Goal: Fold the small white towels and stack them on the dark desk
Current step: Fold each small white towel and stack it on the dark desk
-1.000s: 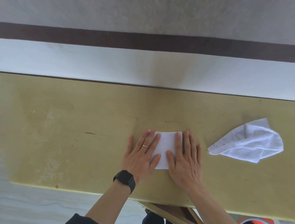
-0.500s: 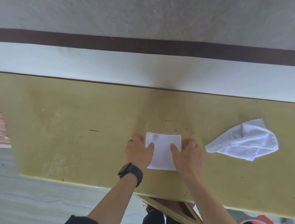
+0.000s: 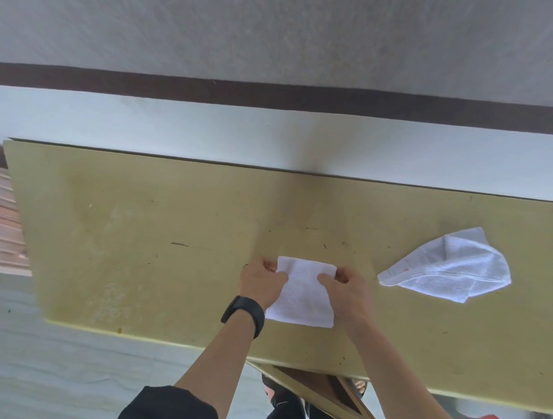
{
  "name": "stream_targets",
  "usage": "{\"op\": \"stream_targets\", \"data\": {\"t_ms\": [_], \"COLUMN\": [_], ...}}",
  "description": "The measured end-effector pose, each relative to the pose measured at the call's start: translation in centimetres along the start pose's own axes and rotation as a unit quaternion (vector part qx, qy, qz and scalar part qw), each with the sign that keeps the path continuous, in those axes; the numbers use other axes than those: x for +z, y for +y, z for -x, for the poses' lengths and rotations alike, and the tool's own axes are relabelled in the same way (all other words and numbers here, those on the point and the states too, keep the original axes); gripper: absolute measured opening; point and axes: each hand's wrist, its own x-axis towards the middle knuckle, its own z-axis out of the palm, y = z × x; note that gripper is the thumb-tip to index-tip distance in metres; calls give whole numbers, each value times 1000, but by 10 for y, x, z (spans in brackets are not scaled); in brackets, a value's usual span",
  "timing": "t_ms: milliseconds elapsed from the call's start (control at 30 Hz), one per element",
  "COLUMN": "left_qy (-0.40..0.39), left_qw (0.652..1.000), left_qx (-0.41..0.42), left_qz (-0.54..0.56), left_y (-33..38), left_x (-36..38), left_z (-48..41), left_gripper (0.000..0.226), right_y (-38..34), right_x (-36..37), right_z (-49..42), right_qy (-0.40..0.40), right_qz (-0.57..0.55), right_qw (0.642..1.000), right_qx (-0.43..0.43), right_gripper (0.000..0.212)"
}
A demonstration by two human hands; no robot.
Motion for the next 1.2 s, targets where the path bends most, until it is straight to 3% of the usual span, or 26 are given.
{"op": "stream_targets", "data": {"t_ms": [100, 167, 300, 400, 500, 633, 833, 967, 1100, 1200], "left_qy": [-10, -14, -4, 21, 77, 207, 438, 586, 722, 783], "left_qw": [997, 992, 981, 966, 941, 896, 806, 723, 631, 592], "left_qx": [34, 76, 160, 221, 273, 315, 291, 253, 170, 75], "left_qz": [73, 97, 111, 131, 182, 235, 273, 266, 227, 173], "left_y": [2, 7, 27, 45, 55, 49, -32, -104, -192, -266], "left_x": [-20, -42, -101, -150, -198, -245, -283, -283, -280, -273], "left_z": [17, 35, 89, 145, 207, 297, 437, 537, 629, 697], "left_gripper": [29, 32, 17, 17, 11, 12, 21, 5, 12, 15], "right_y": [-9, -23, -68, -113, -159, -210, -217, -176, -108, -46], "right_x": [-12, -24, -44, -55, -56, -40, 13, 63, 110, 136], "right_z": [16, 32, 72, 112, 161, 245, 387, 500, 615, 698], "right_qy": [0, -5, -24, -44, -67, -133, -279, -335, -367, -421], "right_qz": [-28, -21, -4, 4, 3, -22, -31, -41, -28, -33], "right_qw": [998, 994, 974, 952, 921, 855, 735, 661, 583, 533], "right_qx": [-57, -108, -224, -302, -385, -501, -617, -670, -725, -733], "right_gripper": [15, 4, 12, 11, 11, 7, 3, 5, 29, 26]}}
